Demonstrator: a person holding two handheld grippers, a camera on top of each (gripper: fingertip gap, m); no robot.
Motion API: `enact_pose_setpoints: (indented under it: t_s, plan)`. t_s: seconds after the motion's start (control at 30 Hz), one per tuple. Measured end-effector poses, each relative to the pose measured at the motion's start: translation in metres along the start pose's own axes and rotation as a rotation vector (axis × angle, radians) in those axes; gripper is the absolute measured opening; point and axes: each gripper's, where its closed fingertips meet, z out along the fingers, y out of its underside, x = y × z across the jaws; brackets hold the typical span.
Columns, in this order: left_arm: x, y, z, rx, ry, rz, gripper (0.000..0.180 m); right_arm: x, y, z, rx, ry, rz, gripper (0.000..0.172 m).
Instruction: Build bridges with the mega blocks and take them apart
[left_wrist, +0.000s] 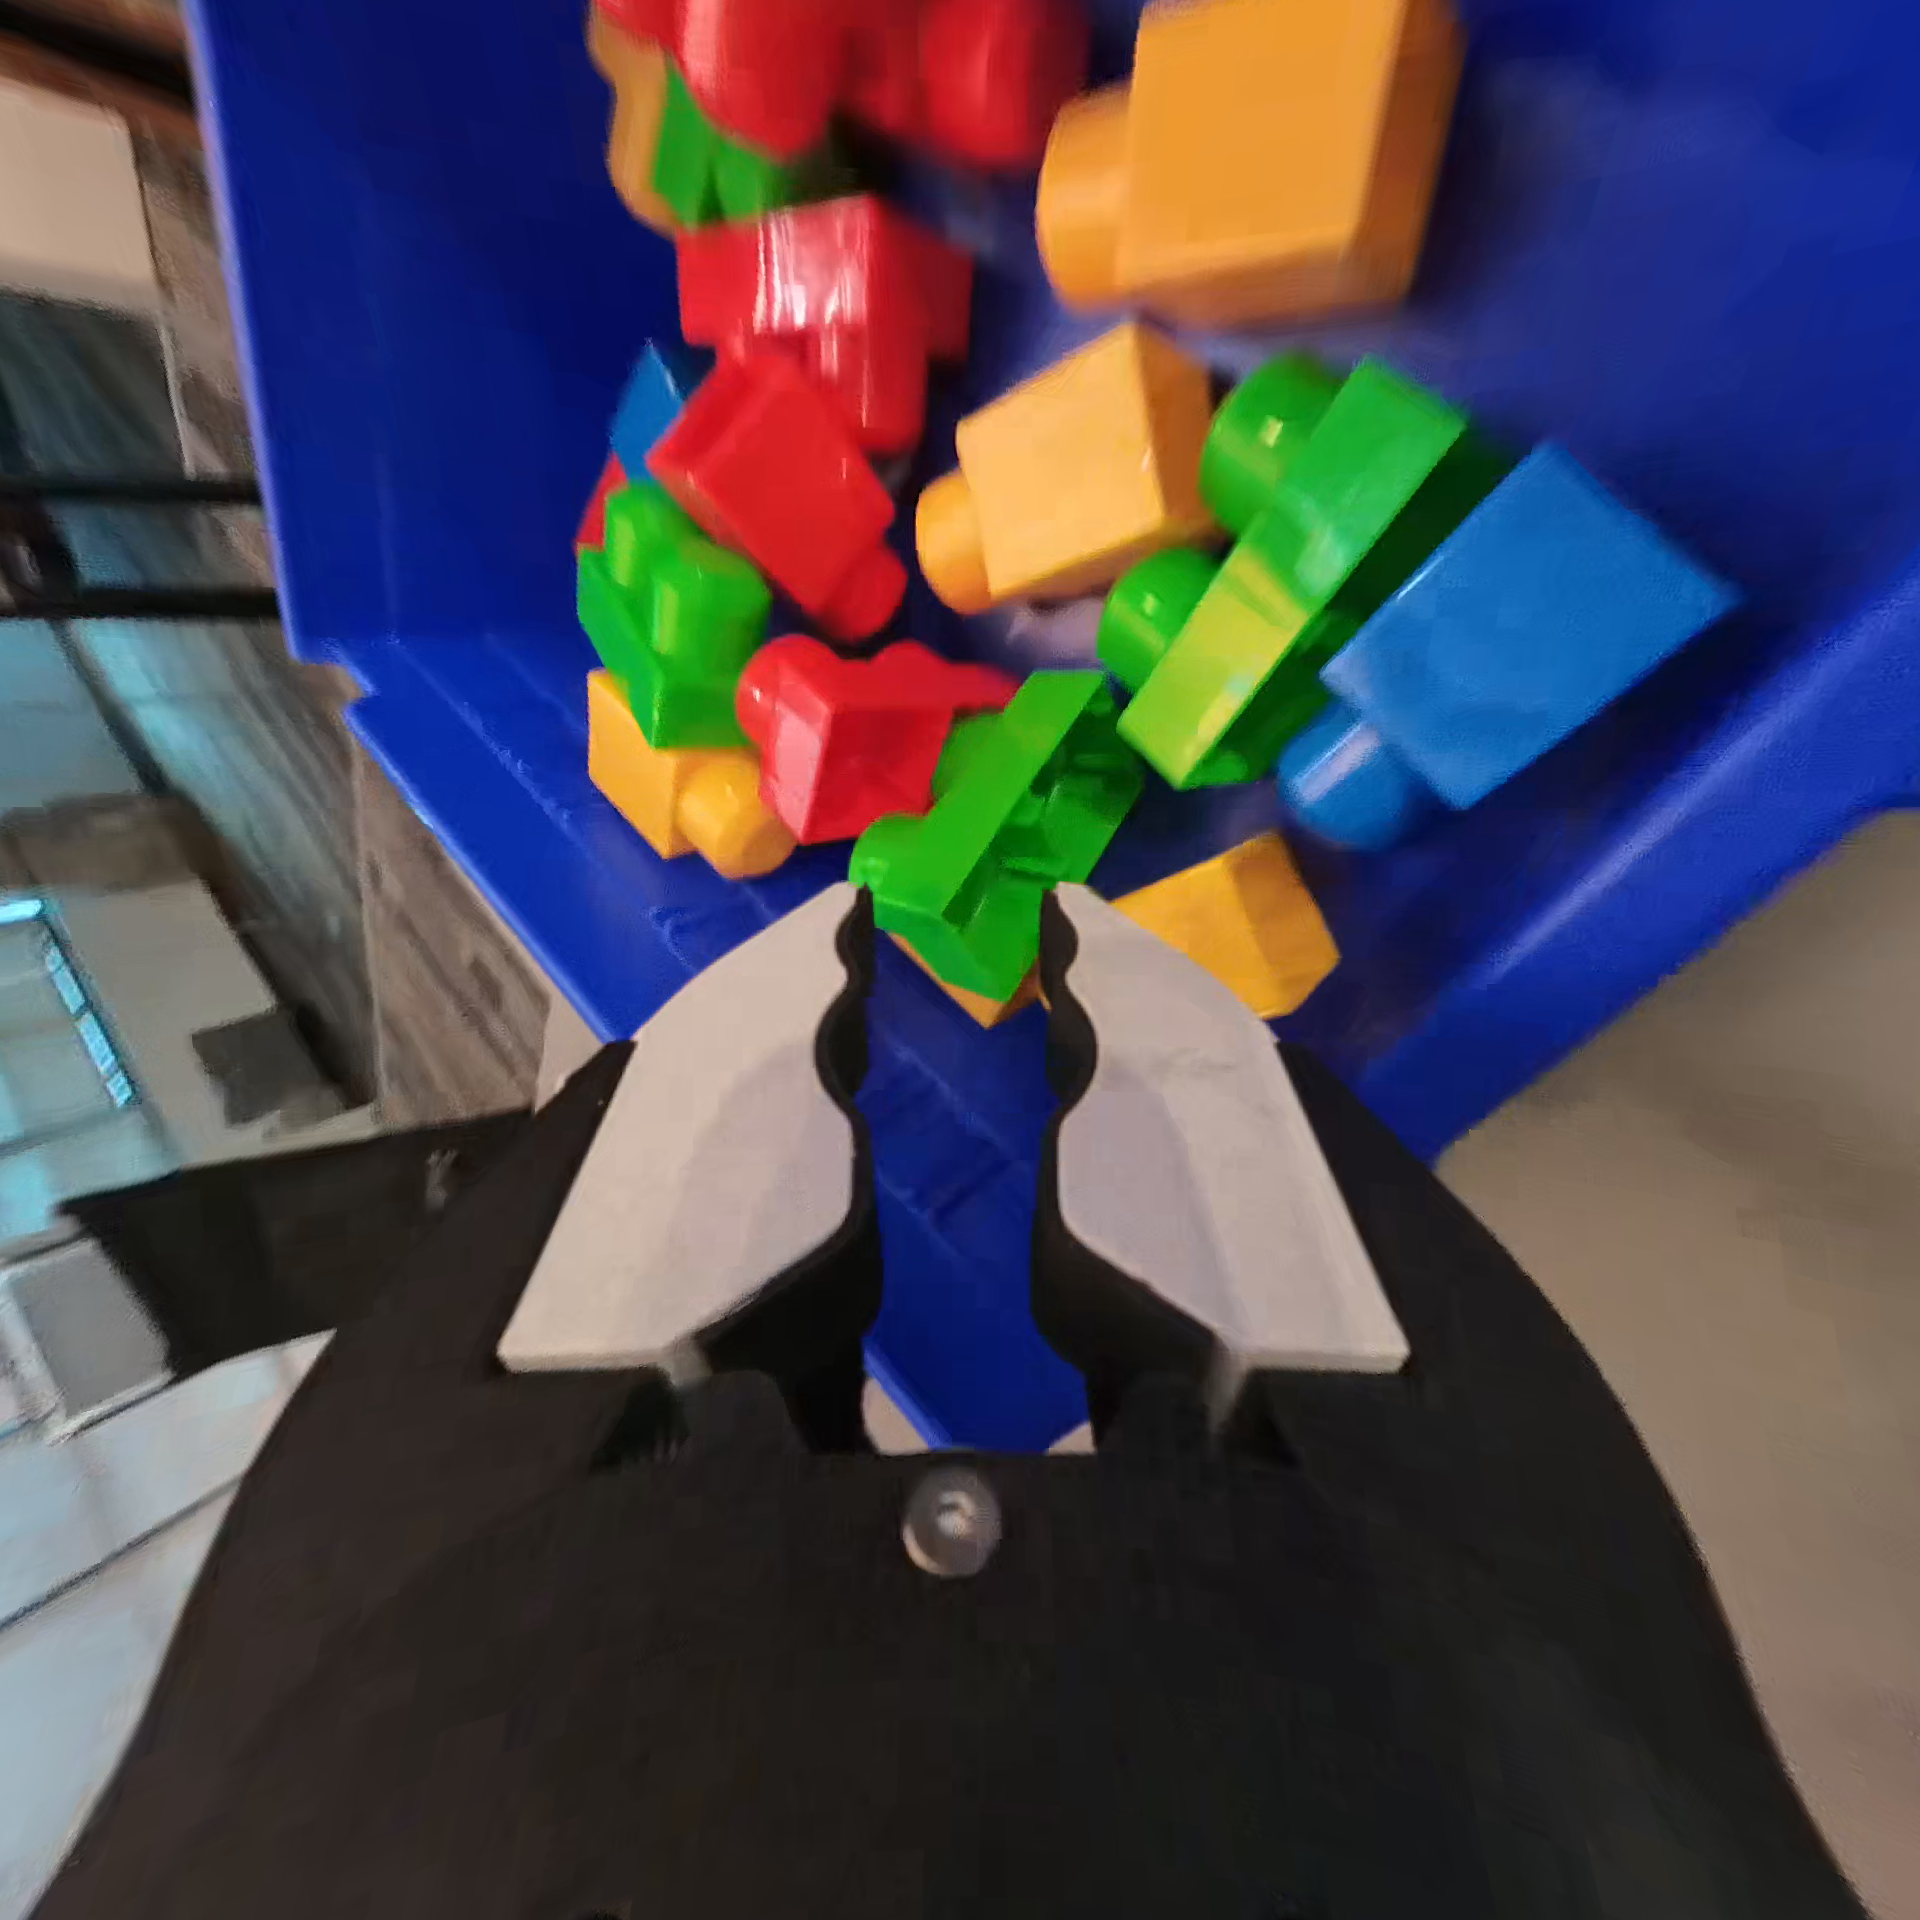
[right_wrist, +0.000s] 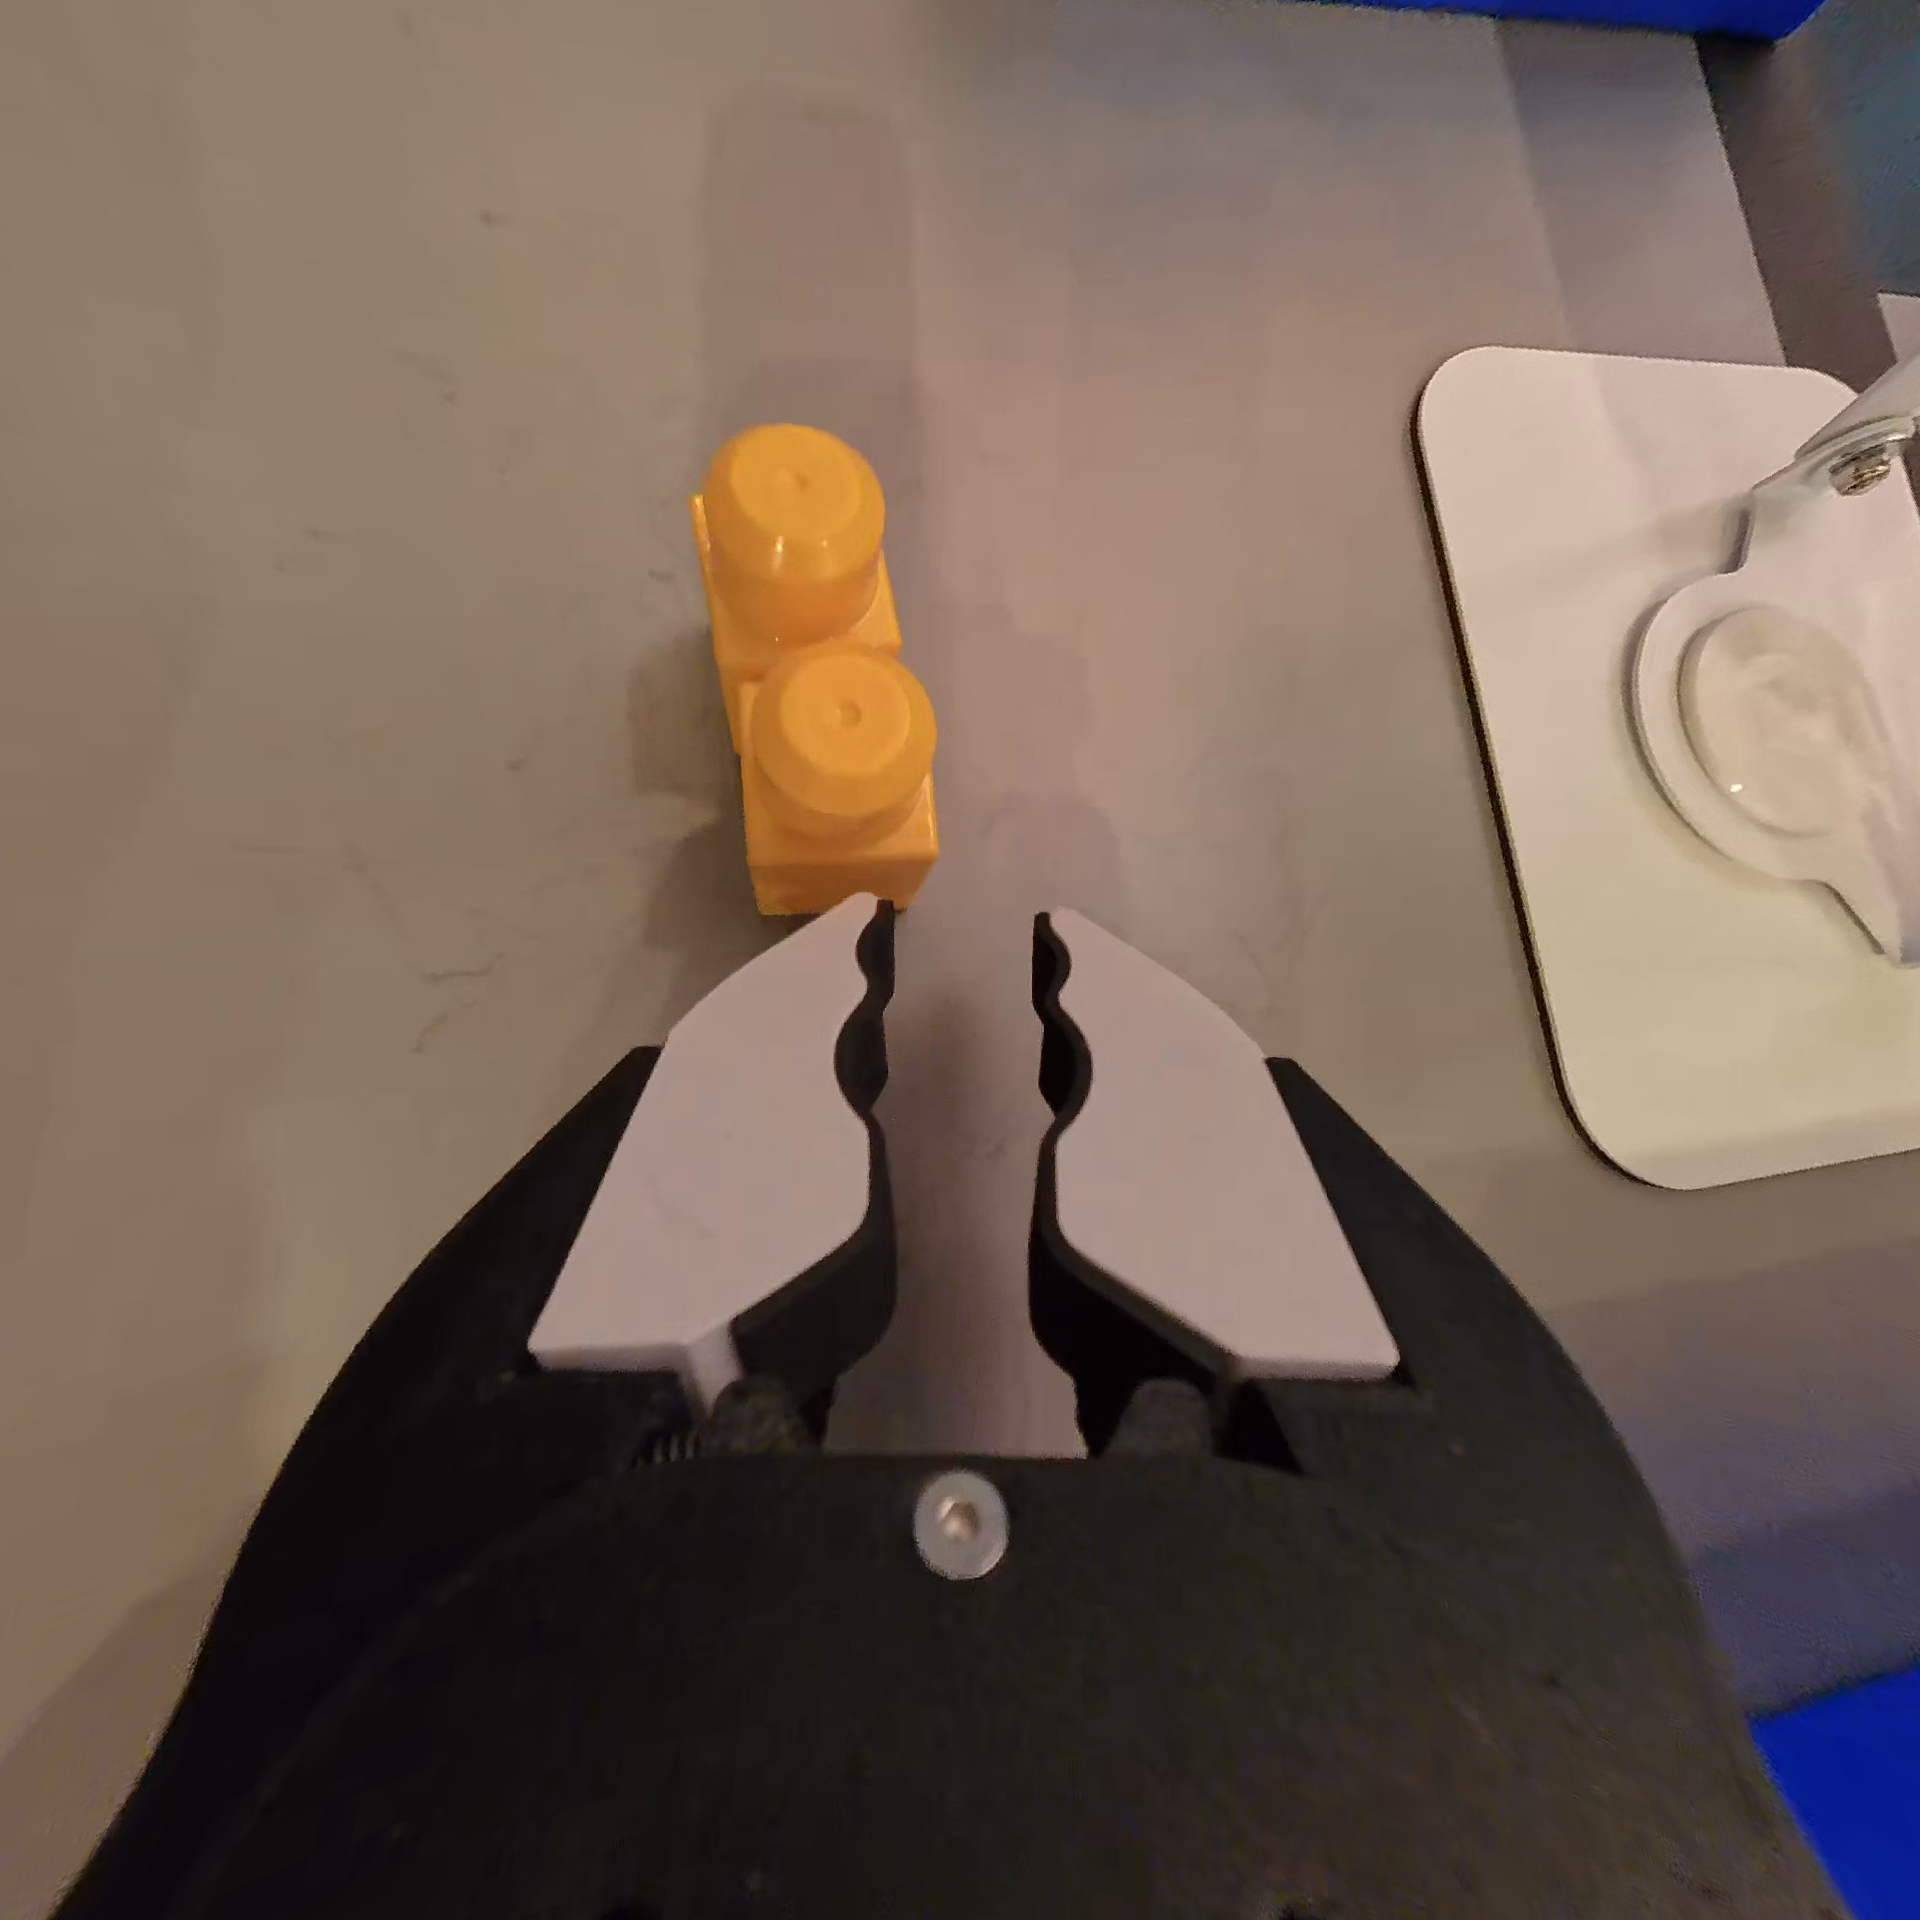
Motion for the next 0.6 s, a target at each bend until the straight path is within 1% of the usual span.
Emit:
enact_pose_setpoints:
  t_s: [0.03,0.07,0.1,0.17,0.2,0.27,0.37,0.43,0.53,0.6]
  plan:
    - [0.001,0.005,0.005,-0.042,-0.001,0.011,0.03,0.0,-0.001,-0.001,0.01,-0.004,0.005,0.025]
    - [0.002,0.005,0.008,-0.049,-0.003,-0.007,0.035,0.002,-0.001,-0.002,0.016,-0.001,0.009,0.025]
    - [0.0,0.003,0.009,-0.045,-0.006,-0.043,0.033,0.004,0.0,-0.002,0.02,0.009,0.012,0.025]
    - [-0.007,0.005,0.009,-0.069,-0.044,-0.093,0.02,0.006,0.001,-0.003,0.023,0.002,0.026,0.025]
    - [-0.011,0.008,0.01,-0.098,-0.076,-0.096,0.019,0.007,0.001,-0.003,0.029,0.003,0.031,0.025]
    - [-0.016,0.014,0.015,-0.161,-0.129,-0.101,0.019,0.008,0.001,-0.003,0.032,0.002,0.035,0.025]
    - [-0.015,0.017,0.025,-0.19,-0.172,-0.13,0.024,0.007,0.0,-0.004,0.039,0.008,0.029,0.024]
    - [-0.015,0.018,0.029,-0.188,-0.201,-0.14,0.02,0.006,0.0,-0.003,0.033,0.006,0.024,0.024]
    - [-0.026,0.018,0.028,-0.182,-0.301,-0.117,0.009,0.006,0.0,-0.002,0.028,0.009,0.022,0.025]
    - [-0.031,0.018,0.026,-0.164,-0.336,-0.126,0.009,0.008,0.0,-0.003,0.033,0.017,0.023,0.025]
